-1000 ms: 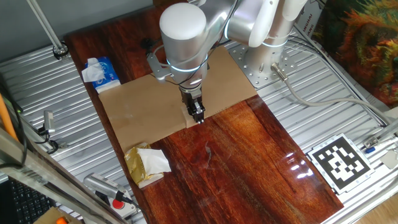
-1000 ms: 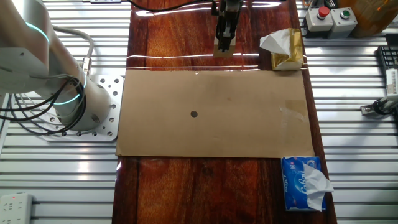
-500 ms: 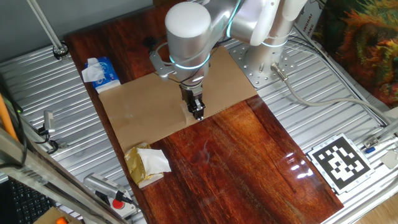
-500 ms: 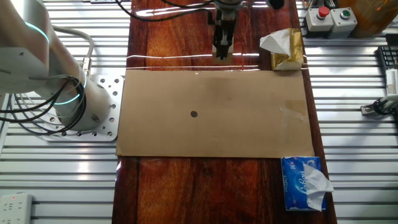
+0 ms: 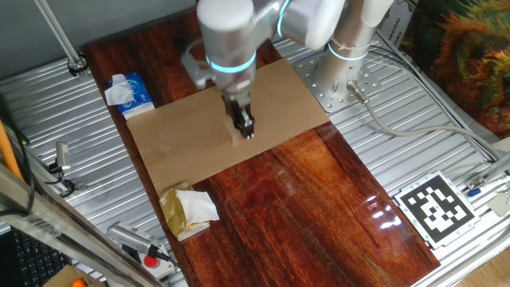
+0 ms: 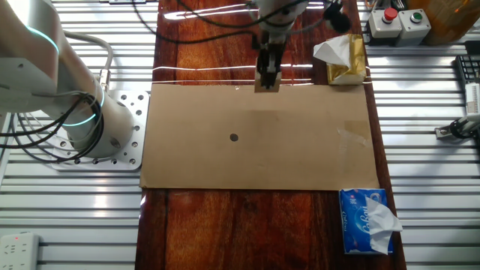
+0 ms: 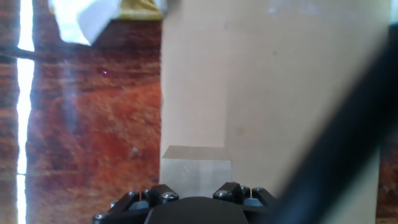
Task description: Grab the block and place it at the designated location
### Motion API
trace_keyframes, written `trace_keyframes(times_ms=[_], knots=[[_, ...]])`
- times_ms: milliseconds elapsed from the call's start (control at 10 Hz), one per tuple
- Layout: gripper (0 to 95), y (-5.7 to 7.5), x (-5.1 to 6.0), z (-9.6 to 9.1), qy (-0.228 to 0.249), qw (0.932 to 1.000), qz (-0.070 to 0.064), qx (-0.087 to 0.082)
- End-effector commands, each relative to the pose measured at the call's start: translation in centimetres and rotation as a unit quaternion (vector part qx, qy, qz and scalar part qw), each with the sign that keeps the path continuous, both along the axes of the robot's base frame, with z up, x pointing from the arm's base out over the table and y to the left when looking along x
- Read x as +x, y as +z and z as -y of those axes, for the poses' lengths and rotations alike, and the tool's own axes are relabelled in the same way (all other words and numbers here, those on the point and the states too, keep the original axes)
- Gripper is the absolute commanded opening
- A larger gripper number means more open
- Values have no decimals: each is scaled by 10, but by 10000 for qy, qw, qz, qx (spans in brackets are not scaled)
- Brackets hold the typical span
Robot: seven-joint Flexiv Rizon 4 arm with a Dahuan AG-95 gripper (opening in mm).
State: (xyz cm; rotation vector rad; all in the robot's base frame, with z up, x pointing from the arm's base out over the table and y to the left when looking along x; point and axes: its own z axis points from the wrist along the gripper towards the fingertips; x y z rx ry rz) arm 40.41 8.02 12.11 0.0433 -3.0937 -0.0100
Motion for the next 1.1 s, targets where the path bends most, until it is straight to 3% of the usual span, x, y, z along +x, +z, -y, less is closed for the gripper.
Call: trace_keyframes(times_ms=[100, 600, 1100], knots=[[190, -6, -1, 17, 82, 10000, 2, 35], [190, -1, -9, 57, 213, 9997, 11, 108], [190, -6, -9, 63, 250, 9996, 19, 108]])
